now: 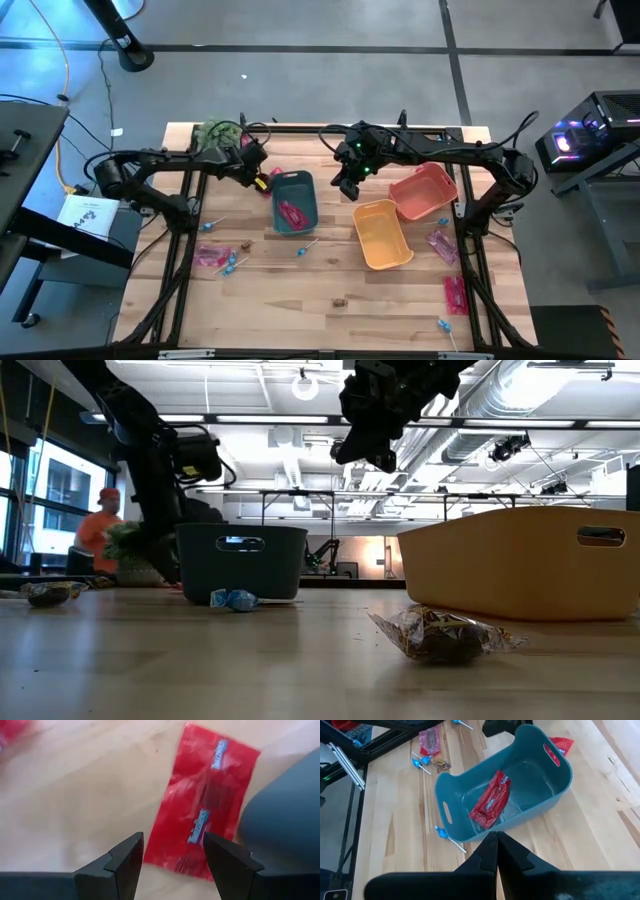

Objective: Sort candy
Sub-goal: Put the red candy pack into the blue bin

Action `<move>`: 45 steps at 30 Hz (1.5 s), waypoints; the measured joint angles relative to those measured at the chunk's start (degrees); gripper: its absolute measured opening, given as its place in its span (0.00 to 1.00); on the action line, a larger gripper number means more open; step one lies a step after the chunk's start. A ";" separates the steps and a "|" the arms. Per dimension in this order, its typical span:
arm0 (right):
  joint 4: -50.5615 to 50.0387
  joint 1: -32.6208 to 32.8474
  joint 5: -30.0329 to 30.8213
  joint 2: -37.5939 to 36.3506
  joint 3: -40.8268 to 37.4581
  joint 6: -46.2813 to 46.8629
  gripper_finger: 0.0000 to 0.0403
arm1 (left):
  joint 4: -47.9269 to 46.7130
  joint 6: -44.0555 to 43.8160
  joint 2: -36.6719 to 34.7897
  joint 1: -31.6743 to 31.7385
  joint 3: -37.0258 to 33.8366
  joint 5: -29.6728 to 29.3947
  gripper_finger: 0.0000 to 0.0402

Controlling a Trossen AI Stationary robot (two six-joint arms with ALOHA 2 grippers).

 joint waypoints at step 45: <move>1.52 -0.60 0.00 -0.02 0.00 4.54 0.00 | 1.75 -21.92 -15.61 -30.62 -0.13 -5.14 0.06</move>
